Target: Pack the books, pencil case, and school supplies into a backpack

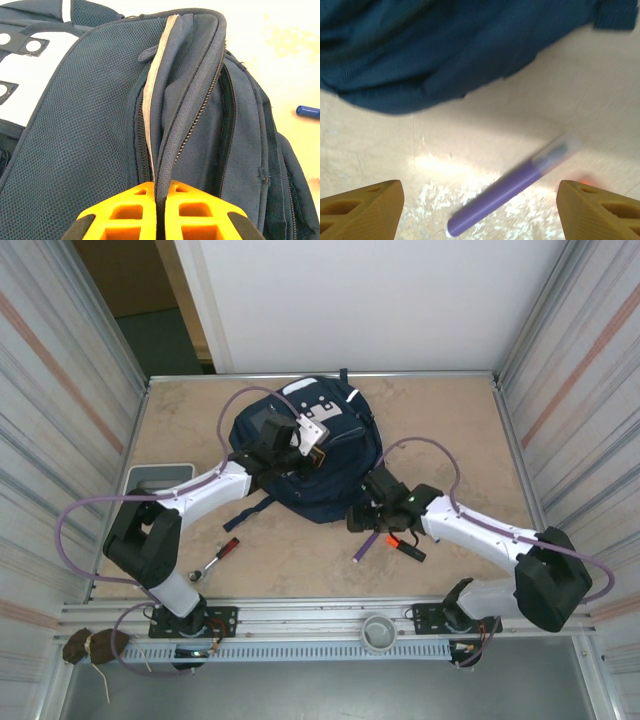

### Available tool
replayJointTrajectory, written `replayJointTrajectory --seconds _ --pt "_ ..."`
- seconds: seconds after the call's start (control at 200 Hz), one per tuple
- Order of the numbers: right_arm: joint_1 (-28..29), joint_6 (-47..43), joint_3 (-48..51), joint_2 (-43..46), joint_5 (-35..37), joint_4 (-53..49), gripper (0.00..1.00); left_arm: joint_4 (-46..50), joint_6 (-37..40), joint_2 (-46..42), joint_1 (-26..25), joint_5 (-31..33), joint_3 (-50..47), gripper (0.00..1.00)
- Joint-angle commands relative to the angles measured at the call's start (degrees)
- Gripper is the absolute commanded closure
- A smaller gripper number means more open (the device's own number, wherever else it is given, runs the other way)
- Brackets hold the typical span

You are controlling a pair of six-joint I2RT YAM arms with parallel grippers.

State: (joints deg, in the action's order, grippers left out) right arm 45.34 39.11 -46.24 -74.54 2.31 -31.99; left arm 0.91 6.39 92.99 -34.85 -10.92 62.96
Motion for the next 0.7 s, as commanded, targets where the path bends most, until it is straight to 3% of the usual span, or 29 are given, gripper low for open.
replayJointTrajectory --seconds 0.0,0.341,0.571,0.696 --pt "4.6 9.7 1.6 -1.4 5.4 0.2 0.23 -2.8 -1.4 -3.3 0.3 -0.3 -0.7 1.0" --pt "11.1 18.0 4.7 -8.4 12.3 4.5 0.29 -1.9 -1.8 -4.4 0.3 -1.7 -1.3 1.0" --pt "9.9 17.2 5.7 -11.2 11.9 7.1 0.39 -2.4 -1.3 -5.6 0.2 -0.7 -2.4 1.0" --pt "8.5 16.2 6.2 -12.6 10.4 9.5 0.51 -2.2 -1.1 -5.9 0.3 -0.3 -2.8 1.0"
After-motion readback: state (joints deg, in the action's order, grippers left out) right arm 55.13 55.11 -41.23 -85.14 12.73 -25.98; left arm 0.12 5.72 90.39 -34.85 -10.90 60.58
